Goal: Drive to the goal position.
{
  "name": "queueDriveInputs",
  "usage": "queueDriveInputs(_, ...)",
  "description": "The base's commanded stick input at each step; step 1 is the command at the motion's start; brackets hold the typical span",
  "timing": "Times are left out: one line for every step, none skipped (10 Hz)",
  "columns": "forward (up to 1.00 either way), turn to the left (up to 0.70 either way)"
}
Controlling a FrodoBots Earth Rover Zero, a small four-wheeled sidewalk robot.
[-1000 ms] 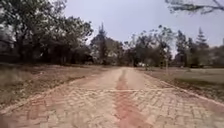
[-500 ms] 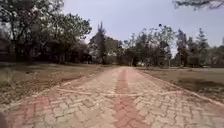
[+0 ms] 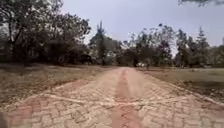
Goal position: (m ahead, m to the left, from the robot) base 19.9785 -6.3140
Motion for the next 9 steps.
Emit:
queueDriveInputs(0.7, 0.0)
queueDriveInputs(0.7, 0.0)
queueDriveInputs(0.7, 0.0)
queueDriveInputs(0.7, 0.0)
queueDriveInputs(0.7, 0.0)
queueDriveInputs(0.7, 0.0)
queueDriveInputs(0.7, 0.0)
queueDriveInputs(0.7, 0.0)
queueDriveInputs(0.7, 0.0)
